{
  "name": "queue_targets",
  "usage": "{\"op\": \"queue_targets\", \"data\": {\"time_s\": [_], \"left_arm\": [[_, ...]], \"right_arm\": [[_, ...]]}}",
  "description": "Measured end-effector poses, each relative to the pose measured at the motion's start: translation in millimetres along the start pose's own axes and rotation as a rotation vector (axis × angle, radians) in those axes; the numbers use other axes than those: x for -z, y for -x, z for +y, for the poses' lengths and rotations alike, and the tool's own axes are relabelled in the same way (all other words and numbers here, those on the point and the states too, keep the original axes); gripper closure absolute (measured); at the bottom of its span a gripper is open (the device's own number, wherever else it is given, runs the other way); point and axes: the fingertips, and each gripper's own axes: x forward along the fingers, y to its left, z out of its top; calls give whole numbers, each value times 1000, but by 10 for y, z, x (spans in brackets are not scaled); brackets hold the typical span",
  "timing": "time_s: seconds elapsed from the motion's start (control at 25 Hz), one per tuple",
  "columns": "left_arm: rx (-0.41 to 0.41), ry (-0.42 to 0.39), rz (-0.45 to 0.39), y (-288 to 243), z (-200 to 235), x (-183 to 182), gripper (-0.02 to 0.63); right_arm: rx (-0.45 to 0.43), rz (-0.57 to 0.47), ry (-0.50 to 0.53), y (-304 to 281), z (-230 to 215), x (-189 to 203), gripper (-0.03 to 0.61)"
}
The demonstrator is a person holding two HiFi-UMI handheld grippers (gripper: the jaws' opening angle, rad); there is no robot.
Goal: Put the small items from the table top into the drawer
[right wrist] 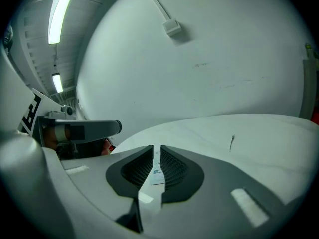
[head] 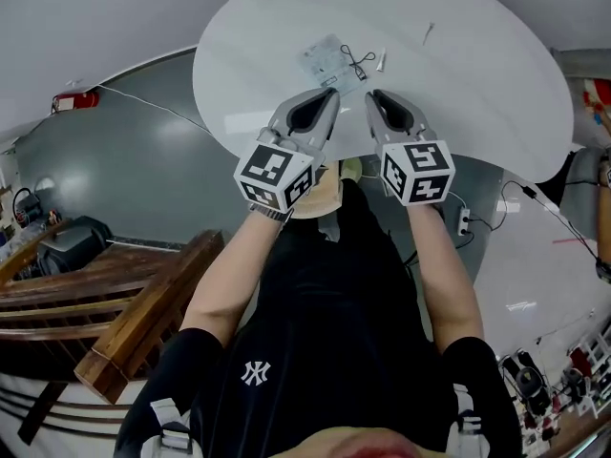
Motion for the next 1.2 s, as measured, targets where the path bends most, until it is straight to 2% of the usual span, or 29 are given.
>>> {"op": "queue_targets", "data": {"time_s": [0.32, 0.72, 1.08, 1.2], "left_arm": [[-30, 48, 47, -288, 199, 378, 613], [-55, 88, 87, -473, 324, 763, 613], [-71, 108, 107, -468, 358, 884, 613], [-77, 114, 111, -486, 379, 932, 613]], "right_arm": [[46, 97, 37, -445, -350, 410, 492], [84, 167, 68, -854, -651, 810, 485], [93, 198, 85, -1108, -719, 929, 482], [98, 207, 114, -1164, -737, 955, 498]]}}
